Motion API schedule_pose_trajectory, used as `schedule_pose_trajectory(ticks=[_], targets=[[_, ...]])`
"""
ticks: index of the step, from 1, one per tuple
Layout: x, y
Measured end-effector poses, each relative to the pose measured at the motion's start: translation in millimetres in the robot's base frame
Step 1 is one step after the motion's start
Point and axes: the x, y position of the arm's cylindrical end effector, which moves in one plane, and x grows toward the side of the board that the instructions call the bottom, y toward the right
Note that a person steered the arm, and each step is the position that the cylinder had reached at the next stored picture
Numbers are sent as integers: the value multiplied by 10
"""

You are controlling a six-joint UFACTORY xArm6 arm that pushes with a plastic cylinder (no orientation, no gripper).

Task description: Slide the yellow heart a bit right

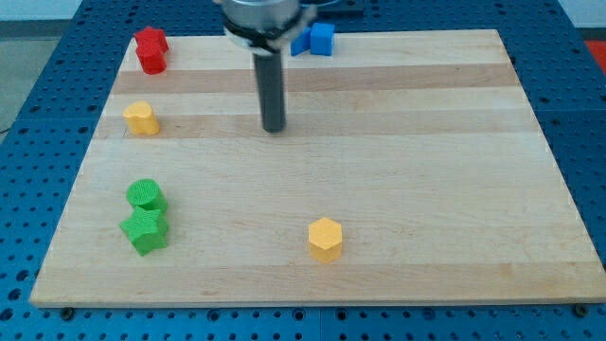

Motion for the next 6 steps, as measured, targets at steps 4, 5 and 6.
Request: schedule_pose_trajectory(ticks=[4, 5, 6], targets=[[-99, -2242], [-32, -1658], [-11, -759]])
